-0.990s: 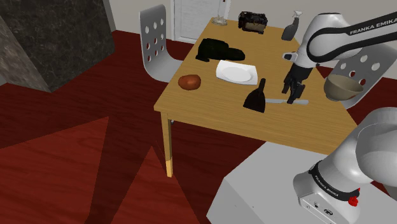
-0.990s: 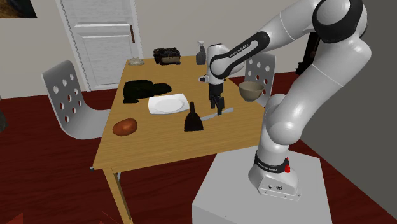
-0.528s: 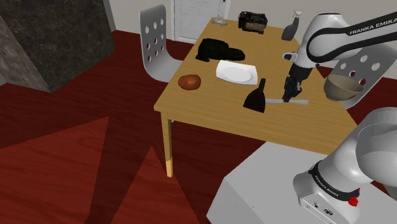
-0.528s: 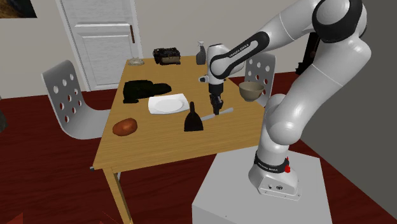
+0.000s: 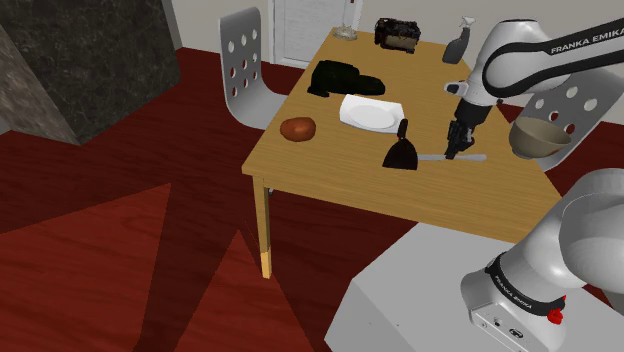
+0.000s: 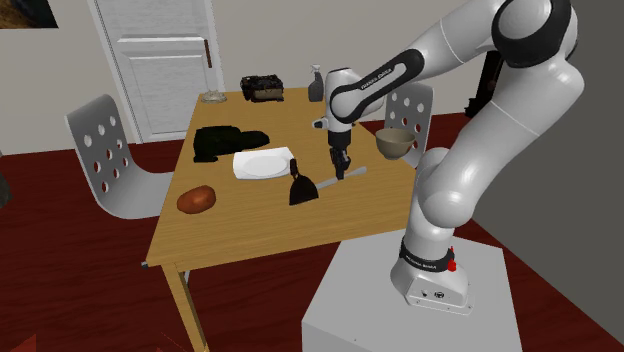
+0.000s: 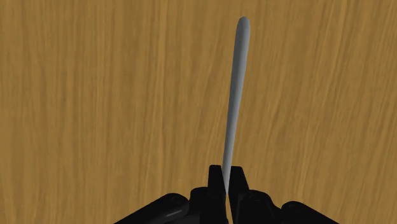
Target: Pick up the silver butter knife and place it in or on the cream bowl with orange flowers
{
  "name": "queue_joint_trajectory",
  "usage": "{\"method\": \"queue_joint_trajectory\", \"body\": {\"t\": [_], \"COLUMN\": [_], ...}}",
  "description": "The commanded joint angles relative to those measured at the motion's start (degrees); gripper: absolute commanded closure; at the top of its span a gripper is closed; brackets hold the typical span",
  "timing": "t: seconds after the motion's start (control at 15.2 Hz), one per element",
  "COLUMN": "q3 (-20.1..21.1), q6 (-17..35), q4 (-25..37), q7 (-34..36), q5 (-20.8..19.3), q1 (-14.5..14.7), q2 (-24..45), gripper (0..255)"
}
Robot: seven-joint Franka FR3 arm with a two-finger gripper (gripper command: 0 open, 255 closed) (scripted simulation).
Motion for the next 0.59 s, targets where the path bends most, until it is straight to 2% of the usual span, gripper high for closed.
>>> {"method": "queue_joint_trajectory", "body": {"t": [0.0, 0.53], "q3": [0.5, 3.2], "q6": [-1.5, -9.1], "q4": [0.7, 4.4], "q7": [0.1, 0.6], "q5": [0.1, 0.9], "q1": [-0.1, -0.6], "q2": [-0.9, -4.7], "gripper": [255, 255]}}
